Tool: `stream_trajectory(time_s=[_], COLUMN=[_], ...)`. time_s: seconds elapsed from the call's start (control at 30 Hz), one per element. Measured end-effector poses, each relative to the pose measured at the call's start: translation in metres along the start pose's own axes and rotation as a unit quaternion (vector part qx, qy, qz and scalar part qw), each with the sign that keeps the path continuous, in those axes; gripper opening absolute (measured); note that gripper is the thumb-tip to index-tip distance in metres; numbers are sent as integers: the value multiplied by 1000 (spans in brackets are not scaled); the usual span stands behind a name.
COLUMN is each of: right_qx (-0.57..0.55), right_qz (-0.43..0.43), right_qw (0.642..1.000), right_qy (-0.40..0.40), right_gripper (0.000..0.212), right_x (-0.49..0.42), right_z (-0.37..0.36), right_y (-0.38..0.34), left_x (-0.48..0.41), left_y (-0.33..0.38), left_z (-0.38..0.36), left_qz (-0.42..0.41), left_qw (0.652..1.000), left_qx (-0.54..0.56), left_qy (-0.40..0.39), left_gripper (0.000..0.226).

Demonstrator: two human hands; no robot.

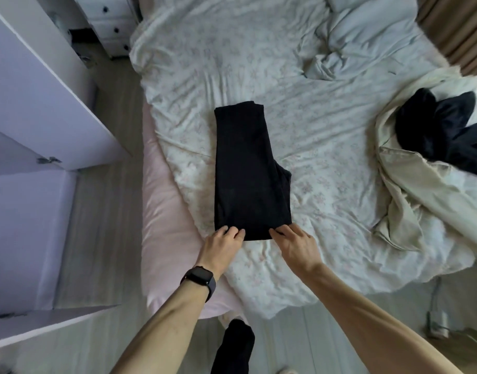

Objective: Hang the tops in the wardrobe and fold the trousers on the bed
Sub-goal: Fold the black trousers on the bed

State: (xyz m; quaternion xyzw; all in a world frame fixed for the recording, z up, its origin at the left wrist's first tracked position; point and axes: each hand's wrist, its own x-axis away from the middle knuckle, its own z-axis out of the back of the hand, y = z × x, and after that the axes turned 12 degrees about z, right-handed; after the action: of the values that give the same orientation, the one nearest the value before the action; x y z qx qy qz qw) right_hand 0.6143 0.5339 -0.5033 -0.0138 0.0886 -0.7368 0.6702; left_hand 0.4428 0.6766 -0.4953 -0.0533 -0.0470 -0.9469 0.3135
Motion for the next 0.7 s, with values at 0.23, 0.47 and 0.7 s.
stream_trajectory(time_s=[0.23, 0.47, 0.7], right_qx=[-19, -47, -82], right_qz=[-18, -21, -42], right_qw=[1000, 999, 996], right_qy=[10, -15, -5], right_gripper=[61, 52, 40], right_x=[94, 217, 190], right_z=[73, 114, 139], right_y=[-52, -107, -99], left_x=[113, 239, 236], left_y=[48, 93, 82], left_z=[60, 75, 106], left_qz=[7, 4, 95], left_qw=[999, 995, 987], left_qx=[40, 62, 125], left_qy=[-35, -72, -28], left_gripper=[78, 67, 51])
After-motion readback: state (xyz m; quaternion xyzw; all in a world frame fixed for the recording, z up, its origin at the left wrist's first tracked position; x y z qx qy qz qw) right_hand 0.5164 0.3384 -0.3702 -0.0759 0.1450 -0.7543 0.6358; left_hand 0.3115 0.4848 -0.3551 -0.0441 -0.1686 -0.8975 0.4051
